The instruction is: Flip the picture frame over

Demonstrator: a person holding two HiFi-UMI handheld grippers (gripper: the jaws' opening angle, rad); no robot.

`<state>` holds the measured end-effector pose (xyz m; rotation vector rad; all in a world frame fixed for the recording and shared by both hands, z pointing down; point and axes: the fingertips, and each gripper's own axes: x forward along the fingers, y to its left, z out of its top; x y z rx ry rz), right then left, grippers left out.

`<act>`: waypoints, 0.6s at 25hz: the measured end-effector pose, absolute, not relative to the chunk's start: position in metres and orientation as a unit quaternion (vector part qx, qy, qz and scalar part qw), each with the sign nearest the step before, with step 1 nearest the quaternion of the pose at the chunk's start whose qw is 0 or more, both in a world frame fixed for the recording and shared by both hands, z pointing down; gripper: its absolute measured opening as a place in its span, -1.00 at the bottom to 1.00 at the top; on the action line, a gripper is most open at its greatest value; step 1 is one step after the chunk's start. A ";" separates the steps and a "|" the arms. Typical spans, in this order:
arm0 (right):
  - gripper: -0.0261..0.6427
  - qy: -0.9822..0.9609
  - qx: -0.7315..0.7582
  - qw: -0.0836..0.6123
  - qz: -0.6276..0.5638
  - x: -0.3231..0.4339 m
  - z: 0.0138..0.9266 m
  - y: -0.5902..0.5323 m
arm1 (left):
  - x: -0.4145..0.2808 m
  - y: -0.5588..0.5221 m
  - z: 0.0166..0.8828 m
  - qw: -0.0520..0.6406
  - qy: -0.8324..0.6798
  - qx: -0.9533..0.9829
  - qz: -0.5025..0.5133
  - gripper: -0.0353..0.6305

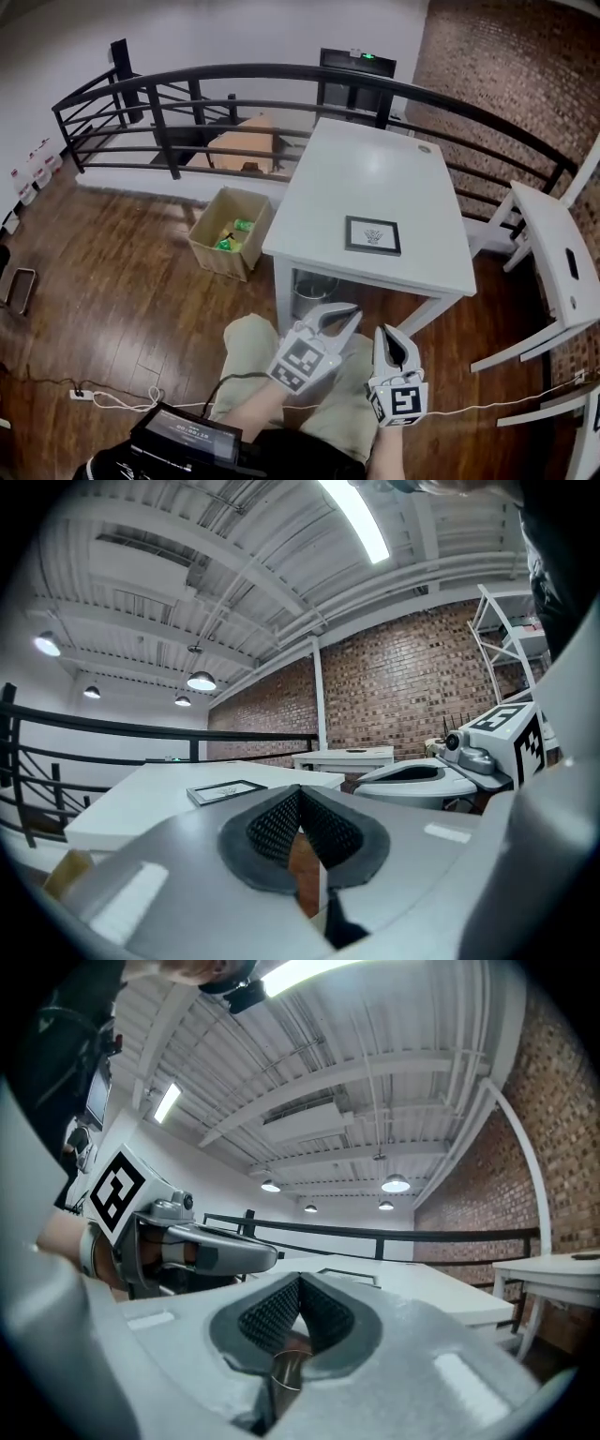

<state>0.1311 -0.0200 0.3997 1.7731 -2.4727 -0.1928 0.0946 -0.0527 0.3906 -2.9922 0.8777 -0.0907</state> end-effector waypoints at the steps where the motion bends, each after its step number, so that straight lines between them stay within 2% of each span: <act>1: -0.94 -0.809 0.583 0.043 -0.058 0.132 0.401 -0.011 | 0.095 -0.043 0.389 0.009 0.276 -0.961 -0.026 -0.84; 15: -0.95 -0.823 0.566 0.040 -0.028 0.090 0.417 0.093 | 0.050 0.062 0.400 -0.021 0.276 -0.961 -0.014 -0.84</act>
